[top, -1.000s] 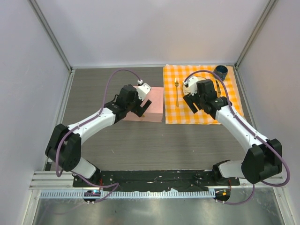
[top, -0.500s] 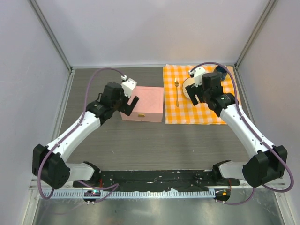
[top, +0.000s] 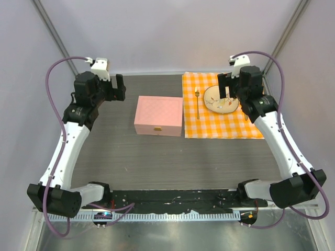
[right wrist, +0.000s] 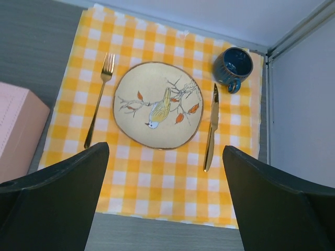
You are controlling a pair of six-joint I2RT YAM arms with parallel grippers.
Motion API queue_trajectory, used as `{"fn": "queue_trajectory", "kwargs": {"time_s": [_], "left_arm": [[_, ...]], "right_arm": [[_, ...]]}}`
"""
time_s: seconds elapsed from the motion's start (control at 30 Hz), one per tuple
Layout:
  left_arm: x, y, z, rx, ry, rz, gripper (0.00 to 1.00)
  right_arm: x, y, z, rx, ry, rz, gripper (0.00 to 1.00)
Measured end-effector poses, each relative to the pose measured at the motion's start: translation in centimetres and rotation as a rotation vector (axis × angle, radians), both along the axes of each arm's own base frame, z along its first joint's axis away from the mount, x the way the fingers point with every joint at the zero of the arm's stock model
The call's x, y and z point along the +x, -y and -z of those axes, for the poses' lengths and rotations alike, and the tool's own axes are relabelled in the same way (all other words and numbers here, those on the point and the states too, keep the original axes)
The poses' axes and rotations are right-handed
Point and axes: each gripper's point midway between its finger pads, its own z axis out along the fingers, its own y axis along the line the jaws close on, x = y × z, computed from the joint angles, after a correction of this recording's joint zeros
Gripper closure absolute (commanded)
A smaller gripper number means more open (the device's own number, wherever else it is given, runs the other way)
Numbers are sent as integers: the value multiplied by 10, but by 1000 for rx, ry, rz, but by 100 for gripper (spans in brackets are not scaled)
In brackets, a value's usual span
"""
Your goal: Organize the mixed jewelry
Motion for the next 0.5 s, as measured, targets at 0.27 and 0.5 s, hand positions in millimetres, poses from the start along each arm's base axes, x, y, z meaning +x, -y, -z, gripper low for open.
{"fn": "queue_trajectory", "kwargs": {"time_s": [0.27,0.5], "left_arm": [[10,8,-15,-91,0,14,0],[17,11,-18,-114,-9,15,0]], "right_arm": [[11,14,-36,100,112,74,3],[11,15,-50,117,162,80,3]]}}
